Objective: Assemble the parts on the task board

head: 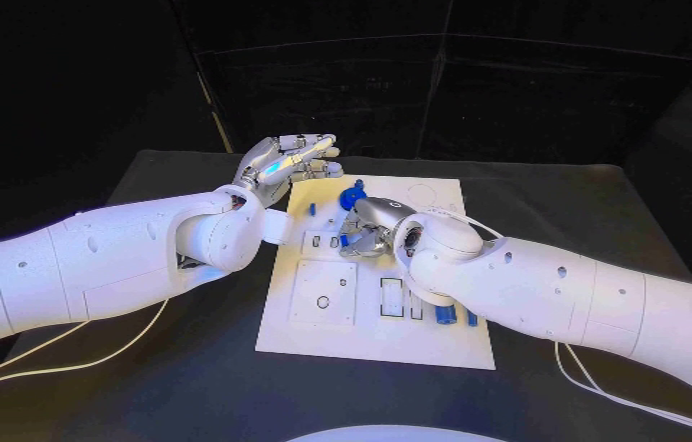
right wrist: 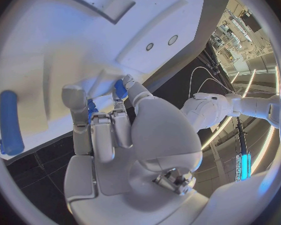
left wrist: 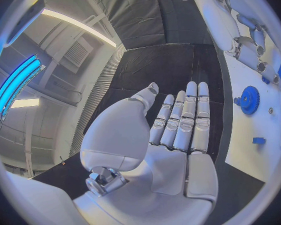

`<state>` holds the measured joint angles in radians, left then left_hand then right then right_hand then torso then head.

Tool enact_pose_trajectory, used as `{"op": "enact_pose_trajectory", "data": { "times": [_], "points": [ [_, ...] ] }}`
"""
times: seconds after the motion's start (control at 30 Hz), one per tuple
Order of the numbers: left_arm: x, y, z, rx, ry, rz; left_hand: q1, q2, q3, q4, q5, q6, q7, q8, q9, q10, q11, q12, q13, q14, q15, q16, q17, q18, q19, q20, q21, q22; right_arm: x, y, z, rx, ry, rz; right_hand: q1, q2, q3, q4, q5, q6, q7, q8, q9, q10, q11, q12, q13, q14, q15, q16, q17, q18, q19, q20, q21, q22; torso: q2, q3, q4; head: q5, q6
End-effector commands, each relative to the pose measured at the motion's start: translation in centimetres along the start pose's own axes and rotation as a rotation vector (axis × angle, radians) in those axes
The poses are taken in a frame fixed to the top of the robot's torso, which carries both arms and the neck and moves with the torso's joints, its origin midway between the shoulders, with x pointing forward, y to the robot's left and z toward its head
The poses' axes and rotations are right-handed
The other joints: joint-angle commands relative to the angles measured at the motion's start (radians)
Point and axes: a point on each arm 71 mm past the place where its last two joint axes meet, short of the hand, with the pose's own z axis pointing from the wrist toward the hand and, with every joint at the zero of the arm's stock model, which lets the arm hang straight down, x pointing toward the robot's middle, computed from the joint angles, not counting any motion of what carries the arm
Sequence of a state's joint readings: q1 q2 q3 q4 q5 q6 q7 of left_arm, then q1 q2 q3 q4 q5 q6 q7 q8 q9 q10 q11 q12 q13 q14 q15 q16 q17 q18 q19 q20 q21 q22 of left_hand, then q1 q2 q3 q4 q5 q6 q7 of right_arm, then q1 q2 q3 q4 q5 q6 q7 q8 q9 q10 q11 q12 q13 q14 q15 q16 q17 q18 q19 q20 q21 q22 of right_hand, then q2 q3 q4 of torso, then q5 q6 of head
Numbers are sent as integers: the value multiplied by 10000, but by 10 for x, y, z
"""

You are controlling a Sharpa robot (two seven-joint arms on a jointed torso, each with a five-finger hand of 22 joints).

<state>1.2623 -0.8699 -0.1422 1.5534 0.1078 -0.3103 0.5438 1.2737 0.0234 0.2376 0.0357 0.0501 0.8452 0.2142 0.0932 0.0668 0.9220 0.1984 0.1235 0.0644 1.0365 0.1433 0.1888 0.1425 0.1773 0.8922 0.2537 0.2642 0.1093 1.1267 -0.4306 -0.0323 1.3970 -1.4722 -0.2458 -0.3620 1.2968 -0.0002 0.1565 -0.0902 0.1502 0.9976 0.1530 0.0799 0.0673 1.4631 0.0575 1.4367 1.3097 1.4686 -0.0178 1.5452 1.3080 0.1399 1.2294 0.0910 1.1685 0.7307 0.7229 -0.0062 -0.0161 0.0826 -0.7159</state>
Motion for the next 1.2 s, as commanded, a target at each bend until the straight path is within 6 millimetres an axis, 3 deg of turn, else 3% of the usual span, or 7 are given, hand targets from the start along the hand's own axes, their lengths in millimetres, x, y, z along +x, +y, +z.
{"op": "enact_pose_trajectory", "data": {
  "times": [0.03,0.63,0.87,1.2],
  "points": [
    [1,-2,1,145,123,-13,-11,49,6,-78,-12,48,396,-32,-9,7,21,-61,-10,19,41,-40,12,33,36,-4,-16,-11,5,-6,0,362,183,-84,-109,-147,-69,95,225,-306,75,-127,-23,-58,140,-119,1152,846,113,-52,1830,42,-53,43,-80,-36,3,-2,4,-4,0],
    [1,-1,0,107,146,-28,-7,57,27,-107,-13,40,402,-44,-11,-7,25,-72,-12,23,42,-45,15,34,36,-3,-24,-18,3,-4,-1,126,-300,242,-250,-371,-320,224,379,-845,167,-136,-8,-288,231,-378,865,832,195,-77,1777,64,-95,131,-160,-156,0,1,0,11,-10],
    [-1,-1,1,107,169,-44,-30,58,59,-159,-13,74,389,-44,-6,25,12,-63,-8,114,20,-17,38,48,88,-14,-13,-22,0,1,-8,-353,-842,537,-200,-520,-489,365,500,-1578,313,-158,-29,-541,363,-618,588,824,304,-89,1754,90,-209,225,-283,-354,3,20,0,36,-10],
    [-20,-2,4,180,19,106,-171,183,350,-313,-5,700,51,122,23,771,-341,106,21,1226,-376,357,360,85,953,-362,368,91,-8,3,-32,-1621,-1269,919,-166,-620,-617,538,623,-1942,373,-126,-19,-659,419,-706,455,808,359,-112,1697,105,-276,284,-338,-442,-31,8,-22,63,5]
  ]
}}
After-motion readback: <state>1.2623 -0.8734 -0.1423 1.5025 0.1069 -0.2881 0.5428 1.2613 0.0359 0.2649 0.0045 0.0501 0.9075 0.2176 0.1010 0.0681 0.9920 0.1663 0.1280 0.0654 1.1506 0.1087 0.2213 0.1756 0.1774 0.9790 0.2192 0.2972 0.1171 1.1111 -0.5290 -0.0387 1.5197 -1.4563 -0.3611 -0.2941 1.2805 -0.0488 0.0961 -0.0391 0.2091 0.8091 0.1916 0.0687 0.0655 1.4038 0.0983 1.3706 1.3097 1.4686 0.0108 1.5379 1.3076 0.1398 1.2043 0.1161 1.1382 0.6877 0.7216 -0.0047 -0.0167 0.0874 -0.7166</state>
